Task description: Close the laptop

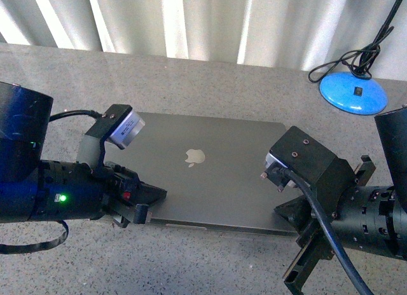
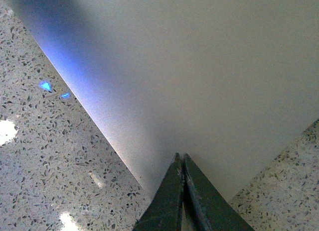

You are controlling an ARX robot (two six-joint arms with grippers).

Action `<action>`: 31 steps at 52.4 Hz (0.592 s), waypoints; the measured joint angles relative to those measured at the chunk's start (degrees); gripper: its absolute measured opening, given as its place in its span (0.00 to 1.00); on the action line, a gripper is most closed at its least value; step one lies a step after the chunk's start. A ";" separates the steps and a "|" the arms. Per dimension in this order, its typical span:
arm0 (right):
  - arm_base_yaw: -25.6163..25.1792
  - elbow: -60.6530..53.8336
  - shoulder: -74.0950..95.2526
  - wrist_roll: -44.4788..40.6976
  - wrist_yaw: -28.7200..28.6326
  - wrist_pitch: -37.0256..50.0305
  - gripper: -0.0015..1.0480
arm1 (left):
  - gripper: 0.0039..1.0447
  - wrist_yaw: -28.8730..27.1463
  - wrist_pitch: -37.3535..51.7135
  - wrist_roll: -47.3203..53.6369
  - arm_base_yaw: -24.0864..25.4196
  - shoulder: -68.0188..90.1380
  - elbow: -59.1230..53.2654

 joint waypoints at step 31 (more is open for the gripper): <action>-0.59 0.66 2.45 -0.24 0.22 0.63 0.01 | 0.03 -0.15 3.06 -2.51 0.28 2.56 0.00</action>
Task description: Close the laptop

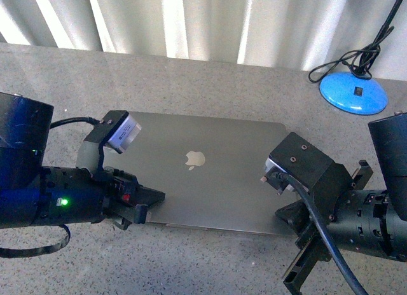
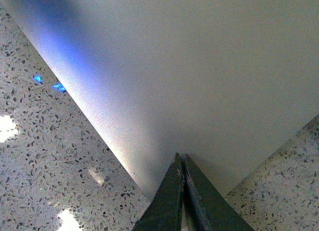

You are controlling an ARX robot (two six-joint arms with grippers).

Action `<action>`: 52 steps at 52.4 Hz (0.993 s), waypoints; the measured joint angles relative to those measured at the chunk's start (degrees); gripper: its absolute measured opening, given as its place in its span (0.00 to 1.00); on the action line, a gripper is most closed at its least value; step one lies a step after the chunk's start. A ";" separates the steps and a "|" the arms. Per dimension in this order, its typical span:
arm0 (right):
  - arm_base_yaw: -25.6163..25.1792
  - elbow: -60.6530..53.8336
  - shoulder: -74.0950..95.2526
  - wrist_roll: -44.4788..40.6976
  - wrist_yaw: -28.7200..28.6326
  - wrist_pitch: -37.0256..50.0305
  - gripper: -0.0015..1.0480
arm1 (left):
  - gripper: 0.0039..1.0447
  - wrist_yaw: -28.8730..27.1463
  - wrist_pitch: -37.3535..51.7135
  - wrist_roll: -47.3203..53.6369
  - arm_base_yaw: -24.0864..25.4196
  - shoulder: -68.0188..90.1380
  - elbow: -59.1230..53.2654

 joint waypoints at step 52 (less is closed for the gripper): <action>-8.13 1.79 -9.86 -1.42 2.16 -4.44 0.01 | 0.03 -14.62 10.99 -5.44 13.27 -9.84 -3.08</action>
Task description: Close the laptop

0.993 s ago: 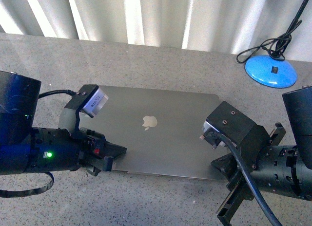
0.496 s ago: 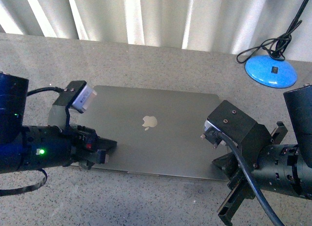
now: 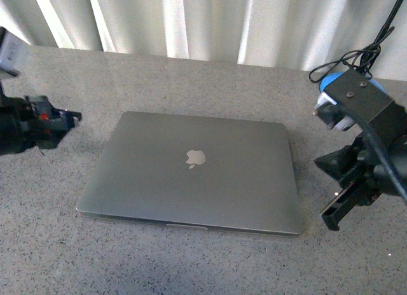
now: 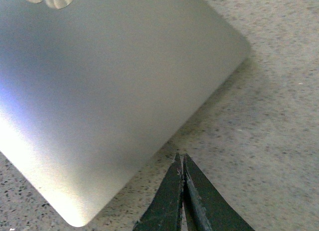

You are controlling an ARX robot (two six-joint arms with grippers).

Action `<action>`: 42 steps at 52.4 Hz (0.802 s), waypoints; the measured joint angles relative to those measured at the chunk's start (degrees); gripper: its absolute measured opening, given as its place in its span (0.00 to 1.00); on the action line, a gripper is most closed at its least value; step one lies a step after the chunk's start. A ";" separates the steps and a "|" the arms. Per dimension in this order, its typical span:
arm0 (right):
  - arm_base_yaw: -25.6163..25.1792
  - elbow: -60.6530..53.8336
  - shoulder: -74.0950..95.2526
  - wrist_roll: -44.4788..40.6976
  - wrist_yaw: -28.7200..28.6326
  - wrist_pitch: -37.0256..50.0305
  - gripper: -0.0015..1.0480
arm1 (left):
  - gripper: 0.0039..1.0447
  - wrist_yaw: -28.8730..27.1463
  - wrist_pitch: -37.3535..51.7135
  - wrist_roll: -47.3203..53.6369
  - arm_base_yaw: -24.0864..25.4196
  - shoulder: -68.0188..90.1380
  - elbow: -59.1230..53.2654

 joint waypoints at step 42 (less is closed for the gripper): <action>-13.07 -13.16 -45.03 4.33 -2.08 -13.88 0.01 | 0.05 -38.84 4.72 -21.20 10.10 -47.54 -23.91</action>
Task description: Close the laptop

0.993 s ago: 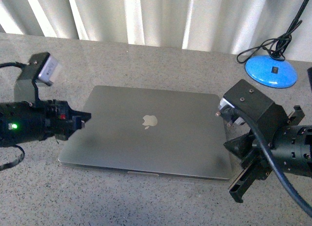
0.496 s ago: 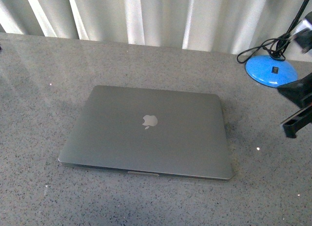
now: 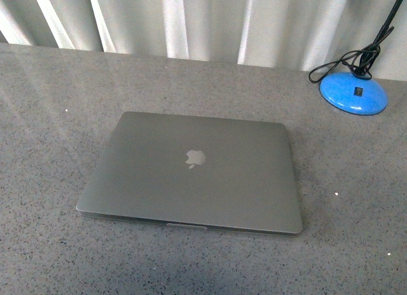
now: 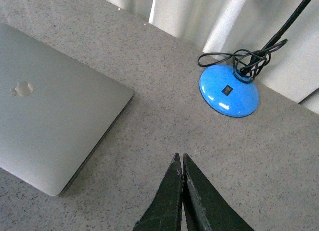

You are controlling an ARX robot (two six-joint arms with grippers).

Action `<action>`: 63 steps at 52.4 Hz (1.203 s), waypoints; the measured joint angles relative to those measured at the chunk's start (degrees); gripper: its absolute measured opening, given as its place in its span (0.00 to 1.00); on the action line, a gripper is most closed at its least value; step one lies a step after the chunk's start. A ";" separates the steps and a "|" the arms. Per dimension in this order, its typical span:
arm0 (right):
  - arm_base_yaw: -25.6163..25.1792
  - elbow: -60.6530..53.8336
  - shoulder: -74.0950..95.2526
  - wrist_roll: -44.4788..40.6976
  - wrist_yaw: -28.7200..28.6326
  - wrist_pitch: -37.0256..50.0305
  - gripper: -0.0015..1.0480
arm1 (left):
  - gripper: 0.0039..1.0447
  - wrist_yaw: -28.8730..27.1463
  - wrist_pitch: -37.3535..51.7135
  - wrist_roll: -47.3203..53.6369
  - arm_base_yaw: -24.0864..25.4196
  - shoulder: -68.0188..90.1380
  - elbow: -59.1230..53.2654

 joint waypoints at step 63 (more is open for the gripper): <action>1.46 -18.40 -31.54 20.55 14.75 15.32 0.01 | 0.03 18.64 -28.89 25.46 -10.27 -38.32 -8.94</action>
